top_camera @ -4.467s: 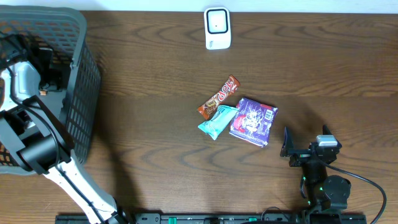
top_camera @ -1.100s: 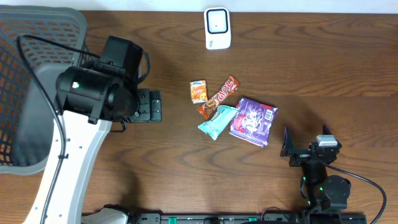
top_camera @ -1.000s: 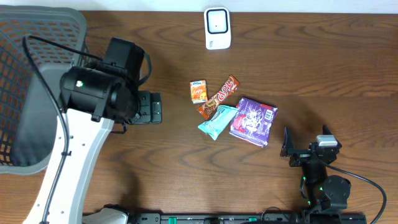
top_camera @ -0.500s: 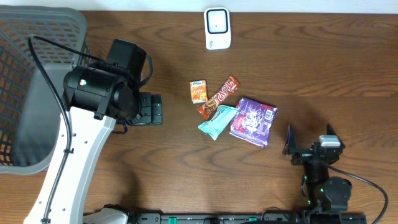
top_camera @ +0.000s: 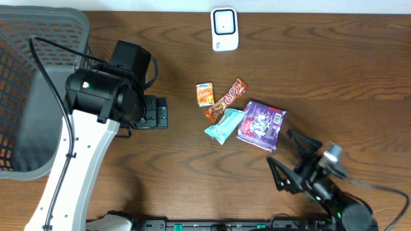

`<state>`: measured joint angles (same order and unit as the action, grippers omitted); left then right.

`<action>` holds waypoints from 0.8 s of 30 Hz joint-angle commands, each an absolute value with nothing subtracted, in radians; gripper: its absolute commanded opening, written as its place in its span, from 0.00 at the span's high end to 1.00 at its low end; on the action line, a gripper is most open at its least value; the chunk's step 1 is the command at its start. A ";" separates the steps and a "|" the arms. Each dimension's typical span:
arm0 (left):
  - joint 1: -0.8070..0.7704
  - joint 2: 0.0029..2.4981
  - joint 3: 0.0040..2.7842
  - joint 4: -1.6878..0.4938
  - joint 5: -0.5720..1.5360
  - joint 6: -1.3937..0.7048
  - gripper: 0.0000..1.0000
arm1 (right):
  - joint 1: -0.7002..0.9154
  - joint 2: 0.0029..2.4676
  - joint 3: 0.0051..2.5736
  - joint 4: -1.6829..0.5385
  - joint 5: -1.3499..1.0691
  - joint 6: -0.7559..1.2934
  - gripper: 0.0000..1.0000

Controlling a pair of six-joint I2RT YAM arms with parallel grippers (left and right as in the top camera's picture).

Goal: Scan the item barcode
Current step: 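Reach the right gripper to the purple snack bag and grasp it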

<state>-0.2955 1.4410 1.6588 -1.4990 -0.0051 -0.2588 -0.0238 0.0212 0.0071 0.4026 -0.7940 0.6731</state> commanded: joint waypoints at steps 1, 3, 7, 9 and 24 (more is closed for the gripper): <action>-0.291 1.444 1.655 -1.502 -0.009 -0.263 0.02 | -0.038 0.017 0.049 0.505 -0.738 0.764 0.01; -0.291 1.444 1.655 -1.502 -0.009 -0.263 0.02 | -0.039 0.031 0.117 0.452 -0.691 0.704 0.01; -0.291 1.444 1.655 -1.502 -0.009 -0.263 0.02 | -0.039 0.142 0.331 0.122 -0.646 0.475 0.01; -0.291 1.444 1.655 -1.502 -0.009 -0.263 0.02 | -0.039 0.253 0.469 -0.089 -0.633 0.356 0.01; -0.291 1.444 1.655 -1.502 -0.009 -0.263 0.02 | -0.038 1.072 1.101 -1.018 -0.484 0.080 0.01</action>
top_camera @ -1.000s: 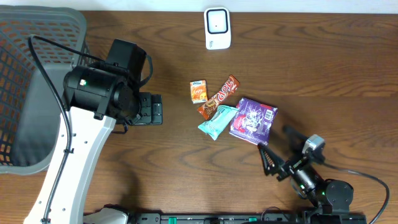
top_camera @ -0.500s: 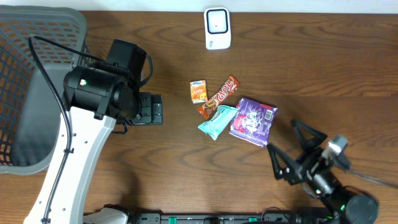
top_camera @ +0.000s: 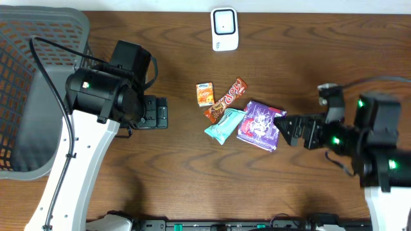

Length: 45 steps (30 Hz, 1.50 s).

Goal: Scan the item barcode
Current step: 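Reach the right gripper to the purple snack bag and grasp it, then lift the purple Carefree pack with the right gripper and move it rightward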

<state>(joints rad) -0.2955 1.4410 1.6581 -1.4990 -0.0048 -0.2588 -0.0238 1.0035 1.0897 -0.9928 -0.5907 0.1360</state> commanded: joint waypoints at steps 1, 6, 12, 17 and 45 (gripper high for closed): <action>-0.291 1.444 1.655 -1.502 -0.009 -0.263 0.02 | -0.039 1.105 1.096 -1.028 -0.429 0.100 0.01; -0.291 1.444 1.655 -1.502 -0.009 -0.263 0.02 | -0.038 1.295 1.084 -1.039 -0.387 0.213 0.01; -0.291 1.444 1.655 -1.502 -0.009 -0.263 0.02 | -0.038 1.507 1.084 -1.036 -0.476 0.161 0.11; -0.291 1.444 1.655 -1.502 -0.009 -0.263 0.02 | -0.041 1.680 1.084 -1.023 -0.501 0.017 0.28; -0.291 1.444 1.655 -1.502 -0.009 -0.263 0.02 | -0.038 1.665 1.294 -1.077 -0.130 0.179 0.99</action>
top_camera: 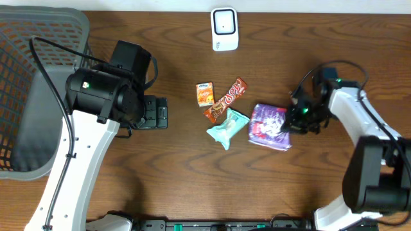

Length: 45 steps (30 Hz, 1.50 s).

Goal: Scan the item barcode
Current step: 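Lift the purple Carefree pack with the right gripper and move it rightward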

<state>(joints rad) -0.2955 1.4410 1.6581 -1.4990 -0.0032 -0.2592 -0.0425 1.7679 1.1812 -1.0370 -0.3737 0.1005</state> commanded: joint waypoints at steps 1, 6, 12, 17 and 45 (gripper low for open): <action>-0.291 1.444 1.655 -1.502 -0.009 -0.263 0.02 | -0.033 1.645 1.323 -1.100 -0.044 0.211 0.99; -0.291 1.444 1.655 -1.502 -0.009 -0.263 0.02 | 0.021 1.567 1.377 -1.188 0.442 0.439 0.99; -0.291 1.444 1.655 -1.502 -0.009 -0.263 0.02 | 0.074 1.610 1.312 -1.179 0.566 0.523 0.99; -0.291 1.444 1.655 -1.502 -0.009 -0.263 0.02 | 0.092 1.669 1.296 -1.171 0.496 0.537 0.97; -0.291 1.444 1.655 -1.502 -0.009 -0.263 0.02 | 0.152 1.687 0.953 -0.726 0.574 0.503 0.35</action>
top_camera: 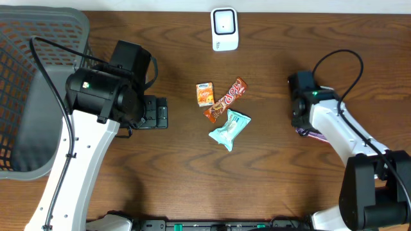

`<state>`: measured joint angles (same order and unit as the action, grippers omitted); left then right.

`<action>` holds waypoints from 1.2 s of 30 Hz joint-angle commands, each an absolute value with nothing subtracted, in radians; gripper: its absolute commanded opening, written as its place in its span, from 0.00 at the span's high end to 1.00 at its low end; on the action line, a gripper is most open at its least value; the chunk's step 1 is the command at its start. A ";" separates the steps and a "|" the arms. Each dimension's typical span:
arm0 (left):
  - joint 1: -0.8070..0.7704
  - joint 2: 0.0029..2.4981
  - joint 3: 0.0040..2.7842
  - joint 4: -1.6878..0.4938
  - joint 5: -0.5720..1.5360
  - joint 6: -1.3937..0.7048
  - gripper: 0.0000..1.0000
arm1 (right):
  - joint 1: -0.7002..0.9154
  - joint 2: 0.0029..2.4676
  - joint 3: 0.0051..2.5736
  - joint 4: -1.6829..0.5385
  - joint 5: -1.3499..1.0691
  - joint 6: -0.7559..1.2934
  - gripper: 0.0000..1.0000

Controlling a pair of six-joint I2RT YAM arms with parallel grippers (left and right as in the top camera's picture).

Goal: Scan the item barcode
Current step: 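Lift the purple Carefree pack with the right gripper and move it rightward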

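The purple snack packet (308,133) shows only as a thin sliver under my right gripper (300,122), which is shut on it at the right of the table; the fingers themselves are hidden under the wrist. The white barcode scanner (225,29) stands at the table's far edge, well apart from the packet. My left gripper (156,112) hangs at the left centre, holding nothing; its jaws cannot be made out from above.
Three other snacks lie mid-table: a small orange packet (205,94), a brown-red bar (227,100) and a teal packet (228,129). A grey mesh basket (38,90) fills the far left. The right arm's cable (334,61) loops above it.
The purple packet has gone from beside the teal packet to the right, now almost hidden under my right gripper. The right wrist has swung over it. The left arm has not moved.
My right arm was low at the front right, away from the snacks. It then reached the purple packet's right edge, and later sat on the packet, which had shifted right and nudged the teal one. Now the packet is drawn further right under the gripper.
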<state>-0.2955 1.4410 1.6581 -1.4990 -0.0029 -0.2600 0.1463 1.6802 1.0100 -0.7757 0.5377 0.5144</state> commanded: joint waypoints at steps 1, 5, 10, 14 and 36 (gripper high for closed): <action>-0.291 1.444 1.655 -1.502 -0.009 -0.263 0.02 | 0.152 1.687 0.930 -0.688 0.575 0.489 0.35; -0.291 1.444 1.655 -1.502 -0.009 -0.263 0.02 | 0.152 1.687 0.864 -0.587 0.574 0.444 0.34; -0.291 1.444 1.655 -1.502 -0.009 -0.263 0.02 | 0.152 1.687 0.842 -0.553 0.544 0.442 0.45; -0.291 1.444 1.655 -1.502 -0.009 -0.263 0.02 | 0.152 1.677 0.896 -0.616 0.548 0.428 0.34; -0.291 1.444 1.655 -1.502 -0.009 -0.263 0.02 | 0.151 1.686 1.018 -0.619 0.425 0.359 0.29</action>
